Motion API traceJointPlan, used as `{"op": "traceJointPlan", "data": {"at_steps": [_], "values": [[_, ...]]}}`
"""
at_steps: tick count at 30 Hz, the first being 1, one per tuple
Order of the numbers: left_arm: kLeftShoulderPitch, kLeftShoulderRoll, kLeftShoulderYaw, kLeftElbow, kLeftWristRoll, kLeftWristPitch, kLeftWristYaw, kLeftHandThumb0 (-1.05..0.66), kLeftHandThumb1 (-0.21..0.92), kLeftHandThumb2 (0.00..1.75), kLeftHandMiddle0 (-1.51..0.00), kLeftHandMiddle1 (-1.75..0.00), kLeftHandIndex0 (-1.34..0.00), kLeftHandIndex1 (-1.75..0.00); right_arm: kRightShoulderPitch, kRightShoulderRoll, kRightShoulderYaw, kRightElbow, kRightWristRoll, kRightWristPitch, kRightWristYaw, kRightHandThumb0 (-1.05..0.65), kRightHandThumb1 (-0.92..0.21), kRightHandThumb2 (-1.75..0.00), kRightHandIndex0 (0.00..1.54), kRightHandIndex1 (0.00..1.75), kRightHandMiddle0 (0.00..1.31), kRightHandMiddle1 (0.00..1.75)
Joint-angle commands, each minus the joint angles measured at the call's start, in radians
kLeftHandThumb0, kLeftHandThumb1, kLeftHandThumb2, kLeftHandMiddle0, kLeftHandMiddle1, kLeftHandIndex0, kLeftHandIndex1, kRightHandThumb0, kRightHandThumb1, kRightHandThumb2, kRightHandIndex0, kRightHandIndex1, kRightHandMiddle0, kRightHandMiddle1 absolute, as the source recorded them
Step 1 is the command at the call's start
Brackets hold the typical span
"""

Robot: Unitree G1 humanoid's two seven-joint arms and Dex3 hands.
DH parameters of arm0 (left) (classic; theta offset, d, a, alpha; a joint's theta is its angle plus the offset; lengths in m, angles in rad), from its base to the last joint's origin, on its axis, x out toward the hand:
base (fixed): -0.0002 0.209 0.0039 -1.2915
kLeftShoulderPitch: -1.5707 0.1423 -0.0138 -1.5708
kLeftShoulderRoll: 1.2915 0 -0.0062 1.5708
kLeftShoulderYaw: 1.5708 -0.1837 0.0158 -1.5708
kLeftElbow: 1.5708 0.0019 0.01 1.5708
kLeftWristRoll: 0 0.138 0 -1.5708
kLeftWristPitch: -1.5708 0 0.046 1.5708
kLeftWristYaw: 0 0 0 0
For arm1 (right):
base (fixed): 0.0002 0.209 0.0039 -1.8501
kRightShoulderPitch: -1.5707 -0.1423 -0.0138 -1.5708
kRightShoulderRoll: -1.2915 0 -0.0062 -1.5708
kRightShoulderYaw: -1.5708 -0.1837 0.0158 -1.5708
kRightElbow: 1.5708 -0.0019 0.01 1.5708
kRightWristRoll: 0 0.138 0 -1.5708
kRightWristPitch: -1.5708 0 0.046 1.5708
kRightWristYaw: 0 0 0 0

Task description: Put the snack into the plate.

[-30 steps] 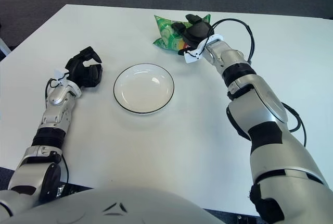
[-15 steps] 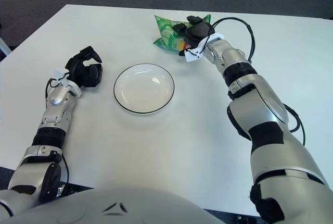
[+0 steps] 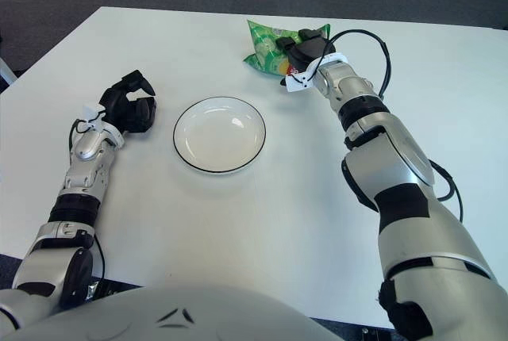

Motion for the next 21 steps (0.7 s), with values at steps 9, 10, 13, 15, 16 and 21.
{"op": "traceJointPlan", "data": {"at_steps": [9, 10, 13, 15, 16, 21], "values": [[0.084, -0.054, -0.006, 0.043, -0.007, -0.02, -0.004, -0.47, 0.32, 1.31, -1.26, -1.75, -0.61, -1.75, -0.041, 0.043, 0.018, 0.093, -0.011, 0.125, 0.016, -1.05, -0.92, -0.6, 0.0, 0.0, 0.0, 0.16], [0.084, -0.054, -0.005, 0.045, -0.008, -0.023, -0.006, -0.47, 0.32, 1.31, -1.26, -1.75, -0.61, -1.75, -0.043, 0.045, 0.019, 0.097, -0.01, 0.131, 0.018, -1.05, -0.92, -0.58, 0.0, 0.0, 0.0, 0.2], [0.088, -0.053, -0.006, 0.042, -0.008, -0.03, -0.007, -0.48, 0.32, 1.31, -1.26, -1.75, -0.61, -1.75, -0.048, 0.046, 0.018, 0.1, -0.003, 0.141, 0.019, -1.02, -0.92, -0.55, 0.0, 0.0, 0.0, 0.29], [0.089, -0.052, -0.006, 0.043, -0.007, -0.034, -0.007, -0.48, 0.32, 1.31, -1.26, -1.75, -0.61, -1.75, -0.051, 0.046, 0.017, 0.105, 0.0, 0.143, 0.015, -0.96, -0.92, -0.46, 0.0, 0.5, 0.0, 0.63], [0.09, -0.052, -0.006, 0.042, -0.006, -0.036, -0.006, -0.48, 0.32, 1.31, -1.26, -1.75, -0.61, -1.75, -0.052, 0.047, 0.016, 0.115, 0.0, 0.143, 0.009, -0.94, -0.92, -0.43, 0.0, 0.7, 0.0, 0.76], [0.093, -0.053, -0.004, 0.04, -0.009, -0.04, -0.006, -0.47, 0.32, 1.31, -1.26, -1.75, -0.61, -1.75, -0.056, 0.048, 0.024, 0.176, -0.014, 0.163, -0.074, -0.55, -0.68, -0.76, 0.03, 1.55, 0.17, 1.54]]}}
